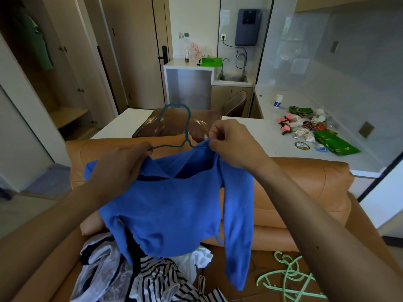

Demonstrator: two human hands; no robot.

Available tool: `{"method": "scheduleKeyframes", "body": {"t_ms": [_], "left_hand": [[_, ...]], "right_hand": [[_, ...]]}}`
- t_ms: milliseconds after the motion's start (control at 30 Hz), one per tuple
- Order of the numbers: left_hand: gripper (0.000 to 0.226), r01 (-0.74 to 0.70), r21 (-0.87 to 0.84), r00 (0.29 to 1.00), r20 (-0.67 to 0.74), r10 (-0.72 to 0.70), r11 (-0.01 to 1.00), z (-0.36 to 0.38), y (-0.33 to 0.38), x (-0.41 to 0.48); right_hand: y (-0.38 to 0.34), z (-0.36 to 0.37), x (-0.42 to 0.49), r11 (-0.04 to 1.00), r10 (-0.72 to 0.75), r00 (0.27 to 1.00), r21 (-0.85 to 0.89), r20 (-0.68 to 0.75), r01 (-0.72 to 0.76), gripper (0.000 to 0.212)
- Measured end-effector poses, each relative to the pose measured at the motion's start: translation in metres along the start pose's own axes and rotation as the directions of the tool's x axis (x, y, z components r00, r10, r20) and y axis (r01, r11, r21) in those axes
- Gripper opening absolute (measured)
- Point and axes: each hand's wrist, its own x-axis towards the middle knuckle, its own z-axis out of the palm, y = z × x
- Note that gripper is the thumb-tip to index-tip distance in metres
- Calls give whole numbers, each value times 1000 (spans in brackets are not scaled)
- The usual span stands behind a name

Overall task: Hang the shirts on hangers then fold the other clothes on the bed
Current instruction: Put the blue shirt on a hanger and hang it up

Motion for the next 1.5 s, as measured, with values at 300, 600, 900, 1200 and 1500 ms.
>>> {"method": "scheduleKeyframes", "body": {"t_ms": [300, 600, 900, 1200, 1500], "left_hand": [[25, 57, -72, 988, -139, -67, 996, -21, -4, 7], [31, 177, -161, 980, -58, -188, 971, -45, -18, 25], [30, 163, -279, 984, -20, -175, 946, -62, -20, 23], [39, 47, -192, 996, -69, -61, 980, -55, 7, 60], [30, 17, -183, 992, -117, -39, 983, -51, 29, 75]], "right_hand": [[15, -38, -12, 961, -266, 946, -31, 186, 276, 14], [43, -37, -11, 972, -223, 968, 49, -112, 229, 42], [63, -72, -7, 955, -241, 964, 152, -113, 256, 42], [54, -79, -12, 949, -289, 957, 128, -12, 288, 38], [76, -100, -20, 954, -269, 950, 90, -161, 286, 43]]}}
